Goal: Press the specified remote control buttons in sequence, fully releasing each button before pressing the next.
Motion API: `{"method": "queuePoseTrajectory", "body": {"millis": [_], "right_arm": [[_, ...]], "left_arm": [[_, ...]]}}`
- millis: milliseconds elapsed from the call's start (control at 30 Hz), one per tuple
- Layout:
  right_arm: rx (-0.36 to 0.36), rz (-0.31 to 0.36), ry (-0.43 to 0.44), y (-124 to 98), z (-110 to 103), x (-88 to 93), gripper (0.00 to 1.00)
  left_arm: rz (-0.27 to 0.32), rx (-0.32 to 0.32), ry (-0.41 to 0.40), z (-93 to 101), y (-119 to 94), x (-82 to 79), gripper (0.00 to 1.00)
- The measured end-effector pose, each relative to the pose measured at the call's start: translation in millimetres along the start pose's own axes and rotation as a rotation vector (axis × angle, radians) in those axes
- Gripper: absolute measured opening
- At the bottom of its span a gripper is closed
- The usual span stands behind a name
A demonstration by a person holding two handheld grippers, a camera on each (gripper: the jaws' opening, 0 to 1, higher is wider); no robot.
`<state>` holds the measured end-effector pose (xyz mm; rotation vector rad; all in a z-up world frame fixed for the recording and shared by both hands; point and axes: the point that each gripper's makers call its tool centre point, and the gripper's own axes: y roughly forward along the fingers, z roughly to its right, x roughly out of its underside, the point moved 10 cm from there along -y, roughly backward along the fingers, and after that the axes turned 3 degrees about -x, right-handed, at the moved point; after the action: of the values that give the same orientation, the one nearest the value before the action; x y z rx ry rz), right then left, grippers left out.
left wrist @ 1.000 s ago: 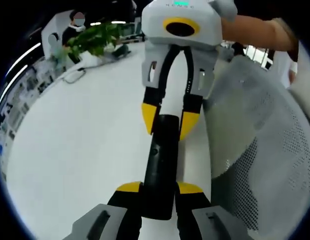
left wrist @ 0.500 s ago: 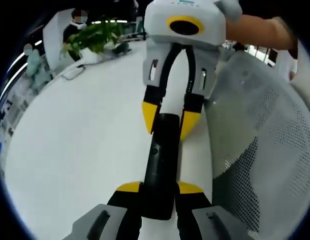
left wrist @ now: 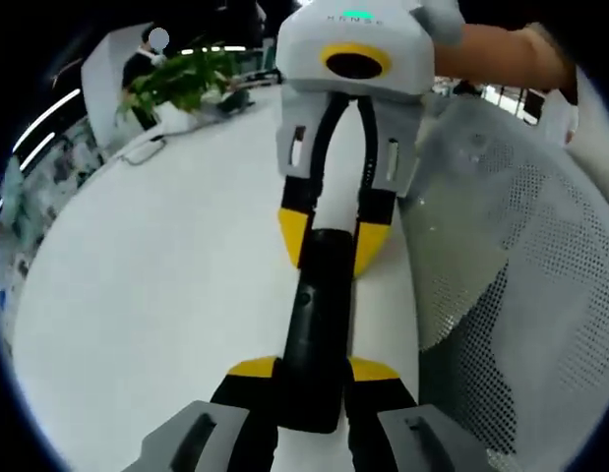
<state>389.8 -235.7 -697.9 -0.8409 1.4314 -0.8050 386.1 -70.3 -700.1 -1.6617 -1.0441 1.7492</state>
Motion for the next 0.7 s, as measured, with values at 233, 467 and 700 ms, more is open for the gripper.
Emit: {"method": "queuePoseTrajectory", "body": {"millis": [233,467,700], "right_arm": [[0.001,-0.006,0.004,-0.3,0.1,0.1,0.21],[0.002,-0.001,0.019,0.1,0.3,0.9,0.22],[-0.006,0.002,0.045,-1.5,-1.9,1.8,0.28]], "left_arm": [[0.018,-0.004,-0.006,-0.1,0.1,1.3,0.24],[0.036,-0.010,-0.018,0.3,0.0,3.3,0.24],[0.044,-0.011,-0.017,-0.4,0.2,4.8,0.24]]}}
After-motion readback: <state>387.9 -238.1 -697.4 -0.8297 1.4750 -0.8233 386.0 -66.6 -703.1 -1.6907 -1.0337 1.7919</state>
